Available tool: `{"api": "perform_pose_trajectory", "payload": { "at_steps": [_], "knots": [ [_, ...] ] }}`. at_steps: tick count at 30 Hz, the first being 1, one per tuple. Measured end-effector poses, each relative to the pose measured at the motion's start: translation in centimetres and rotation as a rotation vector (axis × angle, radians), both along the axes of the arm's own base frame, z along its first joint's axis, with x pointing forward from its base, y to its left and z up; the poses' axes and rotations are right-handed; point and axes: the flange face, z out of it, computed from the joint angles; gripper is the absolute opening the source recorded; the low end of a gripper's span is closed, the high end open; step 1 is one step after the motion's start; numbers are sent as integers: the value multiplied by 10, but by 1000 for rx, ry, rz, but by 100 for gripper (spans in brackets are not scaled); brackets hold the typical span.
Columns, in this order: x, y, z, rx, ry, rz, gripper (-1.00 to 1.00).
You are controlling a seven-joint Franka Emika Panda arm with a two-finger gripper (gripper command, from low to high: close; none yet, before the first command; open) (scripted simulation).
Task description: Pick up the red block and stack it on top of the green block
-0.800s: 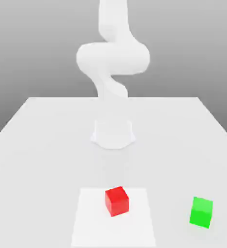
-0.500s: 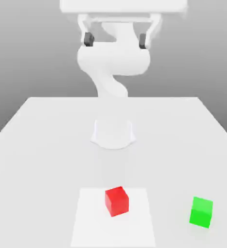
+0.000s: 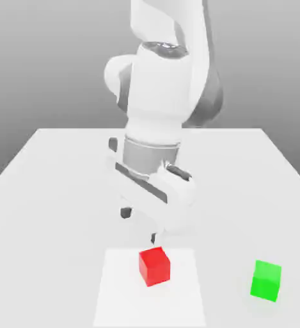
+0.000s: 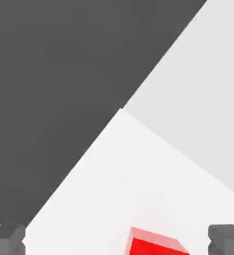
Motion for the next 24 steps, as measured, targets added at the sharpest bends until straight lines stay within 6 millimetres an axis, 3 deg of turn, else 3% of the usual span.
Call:
{"api": "perform_pose_trajectory", "payload": {
  "at_steps": [4,13,21,22,24],
  "knots": [
    [-22,11,-35,77,47,-125,0],
    [-16,10,-61,95,36,-156,0],
    [-24,9,-102,89,51,-153,0],
    [-25,9,-105,88,53,-152,-100],
    [-25,9,-105,88,52,-152,-100]
  ]
}}
